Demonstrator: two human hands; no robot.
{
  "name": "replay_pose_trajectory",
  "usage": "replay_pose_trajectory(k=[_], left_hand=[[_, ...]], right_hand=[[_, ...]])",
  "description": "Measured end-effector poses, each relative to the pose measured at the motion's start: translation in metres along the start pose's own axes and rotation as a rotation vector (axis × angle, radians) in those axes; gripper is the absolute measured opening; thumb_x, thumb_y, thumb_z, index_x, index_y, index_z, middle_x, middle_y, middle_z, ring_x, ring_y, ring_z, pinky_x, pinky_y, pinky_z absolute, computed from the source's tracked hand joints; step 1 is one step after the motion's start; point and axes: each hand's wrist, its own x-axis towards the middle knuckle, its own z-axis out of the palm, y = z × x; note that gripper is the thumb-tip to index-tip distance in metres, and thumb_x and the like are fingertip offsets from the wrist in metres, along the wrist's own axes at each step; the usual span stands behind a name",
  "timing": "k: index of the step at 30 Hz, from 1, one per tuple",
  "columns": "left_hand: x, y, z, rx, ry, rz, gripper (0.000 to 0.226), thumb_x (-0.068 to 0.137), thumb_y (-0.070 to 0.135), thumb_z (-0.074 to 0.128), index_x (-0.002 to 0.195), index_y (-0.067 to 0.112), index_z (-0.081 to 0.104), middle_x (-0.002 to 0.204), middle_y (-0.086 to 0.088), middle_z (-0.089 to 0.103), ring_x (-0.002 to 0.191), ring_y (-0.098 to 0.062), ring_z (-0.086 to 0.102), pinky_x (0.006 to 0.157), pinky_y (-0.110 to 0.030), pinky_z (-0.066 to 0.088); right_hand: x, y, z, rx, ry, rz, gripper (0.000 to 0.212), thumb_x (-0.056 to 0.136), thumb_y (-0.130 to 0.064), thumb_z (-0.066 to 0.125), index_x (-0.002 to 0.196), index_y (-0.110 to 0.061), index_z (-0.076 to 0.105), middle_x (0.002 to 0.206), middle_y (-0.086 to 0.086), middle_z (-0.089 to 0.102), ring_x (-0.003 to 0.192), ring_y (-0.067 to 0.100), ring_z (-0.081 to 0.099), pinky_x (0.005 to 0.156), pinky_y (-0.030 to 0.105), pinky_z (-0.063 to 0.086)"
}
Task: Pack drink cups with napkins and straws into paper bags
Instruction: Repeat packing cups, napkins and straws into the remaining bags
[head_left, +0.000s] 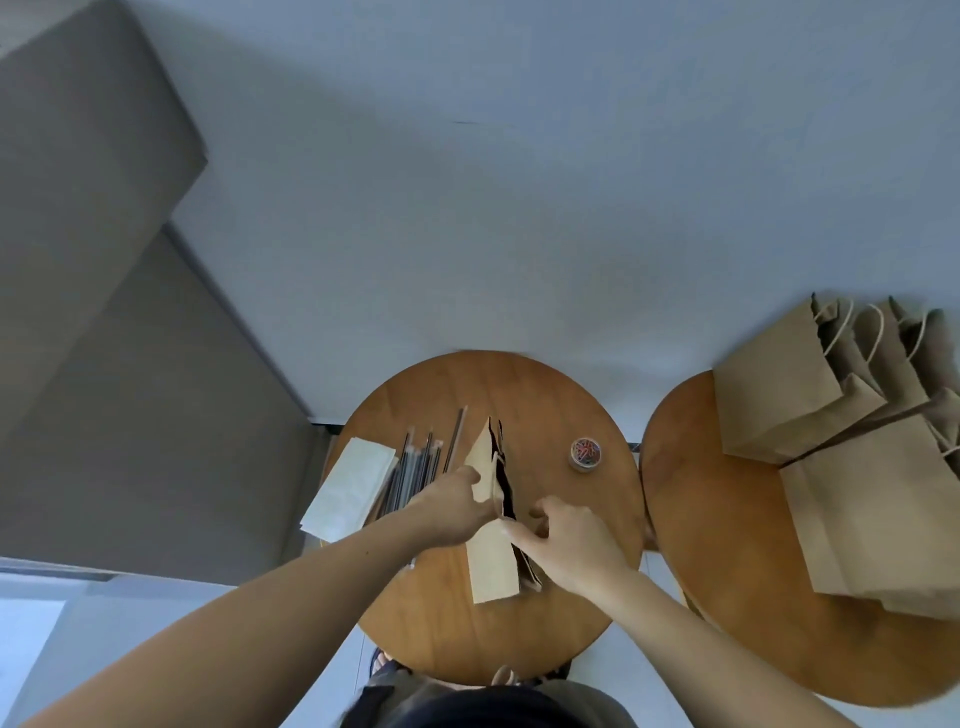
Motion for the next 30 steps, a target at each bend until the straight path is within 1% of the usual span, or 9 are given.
replay_pose_trajectory(k=[3,7,10,13,17,21,23,25,30], left_hand=[[0.001,0.0,0.003,-0.073,-0.011,-0.028,0.068,0.09,0.05,0.054,0.146,0.018,0.035,0.147,-0.007,0.047,0.122,-0.025,0.055,0.084,-0.029,0.044],[-0.003,-0.006,0.006,-0.116,-0.05,-0.042,0.068,0.086,0.029,0.058,0.148,0.022,0.032,0.148,-0.005,0.046,0.119,-0.022,0.055,0.08,-0.025,0.048],[-0.008,-0.004,0.007,-0.13,-0.111,-0.032,0.089,0.073,0.042,0.064,0.151,0.021,0.027,0.149,-0.005,0.044,0.118,-0.022,0.055,0.08,-0.025,0.048],[-0.011,0.009,0.007,-0.165,-0.101,-0.031,0.103,0.064,0.06,0.065,0.15,0.019,0.028,0.143,-0.006,0.05,0.12,-0.025,0.055,0.091,-0.036,0.051],[-0.011,0.02,0.008,-0.033,0.028,-0.112,0.083,0.076,0.065,0.06,0.142,0.02,0.036,0.123,-0.004,0.061,0.103,-0.024,0.063,0.087,-0.043,0.057],[-0.009,0.025,0.009,0.001,0.103,-0.21,0.045,0.09,0.05,0.052,0.119,0.017,0.053,0.101,-0.001,0.064,0.087,-0.021,0.065,0.081,-0.039,0.059],[-0.007,0.022,0.009,-0.006,0.152,-0.237,0.03,0.094,0.043,0.05,0.108,0.018,0.059,0.093,-0.002,0.066,0.081,-0.02,0.068,0.079,-0.037,0.061],[-0.006,0.015,0.007,0.004,0.193,-0.279,0.023,0.097,0.038,0.049,0.097,0.019,0.062,0.084,-0.001,0.066,0.072,-0.016,0.068,0.073,-0.032,0.062],[-0.005,-0.017,-0.004,0.106,0.261,-0.355,0.022,0.1,0.029,0.051,0.082,0.021,0.058,0.076,0.001,0.063,0.065,-0.014,0.067,0.066,-0.026,0.06]], right_hand=[[0.005,-0.001,-0.004,0.021,-0.001,-0.021,0.073,0.079,-0.08,0.044,0.124,-0.024,0.058,0.091,-0.008,0.07,0.085,0.011,0.067,0.073,0.029,0.056],[0.01,-0.004,-0.004,0.128,0.016,-0.035,0.038,0.094,-0.054,0.051,0.109,-0.02,0.061,0.076,-0.007,0.065,0.071,0.011,0.063,0.062,0.028,0.051],[0.01,-0.005,-0.001,0.193,0.006,-0.035,0.022,0.099,-0.043,0.048,0.092,-0.025,0.058,0.065,-0.007,0.058,0.058,0.008,0.057,0.05,0.021,0.039],[0.011,-0.003,0.003,0.122,-0.003,-0.025,0.016,0.099,-0.035,0.047,0.093,-0.024,0.058,0.067,-0.008,0.058,0.059,0.009,0.058,0.046,0.016,0.034],[0.015,-0.002,0.001,-0.021,0.044,0.03,0.011,0.092,-0.031,0.053,0.095,-0.02,0.054,0.073,-0.005,0.059,0.06,0.01,0.054,0.045,0.02,0.031],[0.023,-0.008,-0.005,-0.124,0.152,0.121,0.017,0.092,-0.041,0.055,0.092,-0.023,0.053,0.07,-0.01,0.054,0.054,0.004,0.046,0.043,0.019,0.026],[0.025,-0.007,-0.009,-0.162,0.152,0.14,0.017,0.094,-0.039,0.055,0.095,-0.023,0.053,0.071,-0.009,0.055,0.055,0.005,0.049,0.044,0.018,0.03],[0.025,-0.003,-0.012,-0.189,0.142,0.15,0.016,0.094,-0.038,0.056,0.098,-0.022,0.054,0.077,-0.007,0.06,0.06,0.009,0.055,0.046,0.018,0.035],[0.017,0.02,-0.026,-0.257,0.169,0.23,0.015,0.093,-0.035,0.059,0.092,-0.026,0.048,0.076,-0.01,0.057,0.06,0.009,0.053,0.044,0.019,0.028]])
